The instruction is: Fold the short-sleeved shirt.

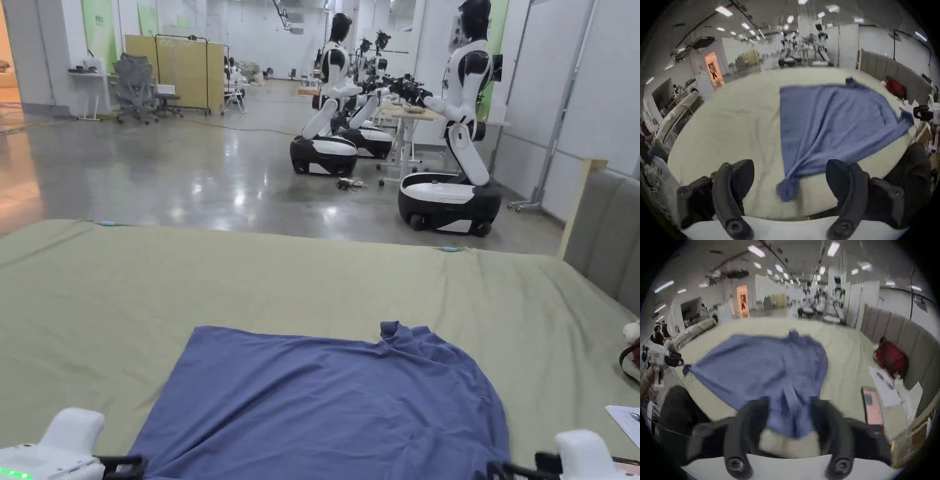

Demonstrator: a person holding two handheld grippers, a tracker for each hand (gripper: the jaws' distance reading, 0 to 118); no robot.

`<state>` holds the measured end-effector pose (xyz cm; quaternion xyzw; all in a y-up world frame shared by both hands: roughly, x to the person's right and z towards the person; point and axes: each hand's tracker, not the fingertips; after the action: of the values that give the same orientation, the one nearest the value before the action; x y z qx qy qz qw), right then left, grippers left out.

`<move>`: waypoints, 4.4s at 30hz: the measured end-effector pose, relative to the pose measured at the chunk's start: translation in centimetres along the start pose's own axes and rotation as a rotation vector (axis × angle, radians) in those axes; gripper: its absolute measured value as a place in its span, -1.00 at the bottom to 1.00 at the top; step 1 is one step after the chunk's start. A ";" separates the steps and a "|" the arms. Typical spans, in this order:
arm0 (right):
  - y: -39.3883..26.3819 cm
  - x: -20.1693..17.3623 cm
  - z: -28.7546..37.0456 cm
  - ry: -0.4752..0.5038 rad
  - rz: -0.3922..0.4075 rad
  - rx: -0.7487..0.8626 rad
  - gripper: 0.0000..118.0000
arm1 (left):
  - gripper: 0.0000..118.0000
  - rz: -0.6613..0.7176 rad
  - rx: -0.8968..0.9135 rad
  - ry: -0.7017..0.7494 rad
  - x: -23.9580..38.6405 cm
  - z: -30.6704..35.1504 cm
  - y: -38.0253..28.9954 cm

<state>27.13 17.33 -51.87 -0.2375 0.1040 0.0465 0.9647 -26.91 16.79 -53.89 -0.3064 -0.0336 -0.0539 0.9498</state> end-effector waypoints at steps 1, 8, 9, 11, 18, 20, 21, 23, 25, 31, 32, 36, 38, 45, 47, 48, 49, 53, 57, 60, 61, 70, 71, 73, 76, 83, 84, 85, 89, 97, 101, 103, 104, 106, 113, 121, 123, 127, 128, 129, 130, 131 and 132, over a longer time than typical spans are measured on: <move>1.3 -0.7 0.7 -0.013 0.003 0.075 0.44 | 0.63 -0.001 0.069 0.016 0.5 0.9 0.9; 6.5 -5.5 3.1 -0.051 0.006 0.316 0.44 | 0.58 0.009 0.456 -0.004 5.5 6.8 4.5; 6.6 -5.6 3.1 -0.033 0.010 0.313 0.18 | 0.07 0.011 0.455 -0.011 5.3 6.5 4.2; 6.6 -5.6 2.8 0.012 0.008 0.285 -0.70 | -1.00 -0.001 0.433 -0.031 5.1 6.4 4.4; 4.9 -5.1 2.2 0.001 0.022 0.234 -0.93 | -1.00 0.090 0.250 0.023 -0.5 2.9 1.7; 4.5 -4.7 2.1 -0.003 0.023 0.220 -0.93 | -0.59 0.118 0.115 -0.030 -2.7 1.4 0.7; 4.2 -4.4 2.0 -0.007 0.027 0.207 -0.93 | 0.25 0.134 0.023 -0.058 -2.9 1.0 0.0; 3.6 -4.0 1.7 -0.021 0.040 0.179 -0.93 | 0.86 0.135 -0.049 -0.024 -3.9 -0.2 -1.8; 3.1 -3.3 1.3 -0.032 0.040 0.151 -0.93 | 0.86 0.107 -0.067 -0.027 -4.0 -1.0 -3.5; 1.0 -0.9 0.2 -0.079 -0.008 0.042 -0.93 | 0.85 0.082 -0.195 -0.034 -3.7 -4.9 -6.0; 0.6 -0.5 0.1 -0.093 -0.021 0.022 -0.92 | 0.84 0.084 -0.200 -0.038 -3.4 -5.5 -6.2; -1.1 1.4 0.2 -0.127 -0.070 -0.035 -0.91 | 0.42 0.073 -0.223 -0.050 -2.7 -7.3 -6.3; -1.9 2.1 0.5 -0.148 -0.080 -0.058 -0.89 | -0.39 0.078 -0.219 -0.043 -2.5 -7.4 -6.3; -4.3 3.4 -0.1 -0.119 -0.105 -0.202 0.47 | -0.95 0.100 -0.186 -0.045 -2.6 -6.4 -5.2; -5.3 2.9 -0.7 -0.124 -0.087 -0.214 0.47 | -0.95 0.104 -0.180 -0.054 -2.7 -6.2 -5.0; -5.8 2.7 -1.2 -0.116 -0.087 -0.223 0.47 | -0.95 0.104 -0.178 -0.054 -2.7 -6.2 -4.9; -6.2 2.6 -1.8 -0.106 -0.090 -0.243 0.47 | -0.95 0.101 -0.175 -0.052 -2.0 -5.6 -4.7; -7.7 1.7 -4.3 -0.079 -0.088 -0.322 0.05 | -0.95 0.097 -0.181 -0.048 -1.3 -5.1 -4.4; -8.3 1.4 -5.4 -0.064 -0.083 -0.329 -0.68 | -0.95 0.086 -0.187 -0.037 -1.1 -4.7 -4.3; -7.1 1.9 -4.6 -0.042 -0.144 -0.289 -0.79 | -0.95 0.090 -0.196 -0.035 -1.2 -4.3 -3.9; -6.6 2.1 -4.0 -0.049 -0.159 -0.253 -0.80 | -0.95 0.100 -0.201 -0.048 -1.2 -4.0 -3.5; 2.7 4.5 -3.2 -0.041 -0.210 -0.127 -0.80 | -0.95 0.043 -0.113 -0.026 -1.0 -5.0 5.8; 3.7 5.0 -4.0 -0.043 -0.217 -0.128 -0.80 | -0.95 0.030 -0.116 -0.024 -0.8 -5.8 7.0; 5.3 5.8 -6.5 -0.057 -0.208 -0.129 -0.80 | -0.95 0.025 -0.141 -0.024 -0.7 -8.4 9.1; 7.0 7.4 -10.9 -0.091 -0.208 -0.174 -0.80 | -0.95 0.013 -0.207 0.000 -0.5 -12.8 11.5; 7.1 10.4 -20.9 -0.133 -0.305 -0.300 -0.80 | -0.95 0.054 -0.380 0.025 -0.1 -22.6 12.8; 6.7 10.4 -21.8 -0.142 -0.302 -0.317 -0.80 | -0.95 0.038 -0.395 0.028 0.2 -23.5 12.6; 6.3 10.4 -22.4 -0.143 -0.292 -0.319 -0.80 | -0.95 0.032 -0.411 0.032 0.4 -24.3 12.4; 5.1 9.8 -23.1 -0.171 -0.243 -0.329 -0.72 | -0.89 0.067 -0.417 0.023 0.5 -25.2 11.5; 6.1 5.3 -11.9 -0.126 -0.137 0.048 0.31 | 0.98 0.038 0.062 -0.079 2.3 -12.4 10.0; 5.6 0.7 -6.8 -0.160 -0.015 0.203 0.27 | 0.99 -0.133 0.364 0.045 5.4 -5.5 6.9; 5.4 -0.9 -5.2 -0.102 0.009 0.238 -0.11 | 0.96 -0.193 0.375 0.107 6.4 -3.8 5.5; 5.1 -1.6 -4.5 -0.095 0.032 0.248 -0.55 | 0.84 -0.189 0.361 0.118 6.4 -3.1 5.0; 4.8 -2.7 -3.6 -0.114 0.086 0.265 -0.94 | -0.49 -0.142 0.332 0.064 5.2 -2.6 4.5; 4.8 -3.2 -2.6 -0.036 0.104 0.207 -0.94 | -0.96 0.085 0.082 0.106 -2.0 -5.7 4.2; 3.5 -0.8 -4.3 -0.082 0.063 0.079 -0.94 | 0.97 0.112 -0.129 0.035 -2.6 -13.3 2.8; 2.9 0.0 -4.7 -0.111 0.072 0.053 -0.94 | 0.92 0.080 -0.184 0.089 -2.3 -16.0 3.0; 2.2 2.1 -5.3 -0.152 0.051 -0.005 -0.94 | 0.83 0.089 -0.225 0.055 -2.2 -20.1 3.4; 2.2 2.7 -5.5 -0.169 0.040 -0.031 -0.94 | 0.70 0.094 -0.275 0.039 -2.2 -21.3 3.3; 2.1 3.2 -5.7 -0.186 0.031 -0.058 -0.94 | 0.47 0.083 -0.334 0.050 -2.0 -22.2 3.1; 2.0 3.6 -6.0 -0.202 0.023 -0.078 -0.94 | 0.43 0.049 -0.367 0.058 -1.7 -22.9 2.9; 1.9 4.2 -6.6 -0.209 0.011 -0.109 -0.94 | 0.42 0.025 -0.346 0.046 -1.2 -22.9 2.8; 1.8 4.9 -7.3 -0.214 -0.006 -0.139 -0.94 | 0.27 0.020 -0.333 0.067 -1.0 -22.6 3.3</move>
<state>30.31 15.67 -60.03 -0.2980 -0.0039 0.0756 0.9516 -26.78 6.33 -74.22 -0.4580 0.0104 -0.0591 0.8869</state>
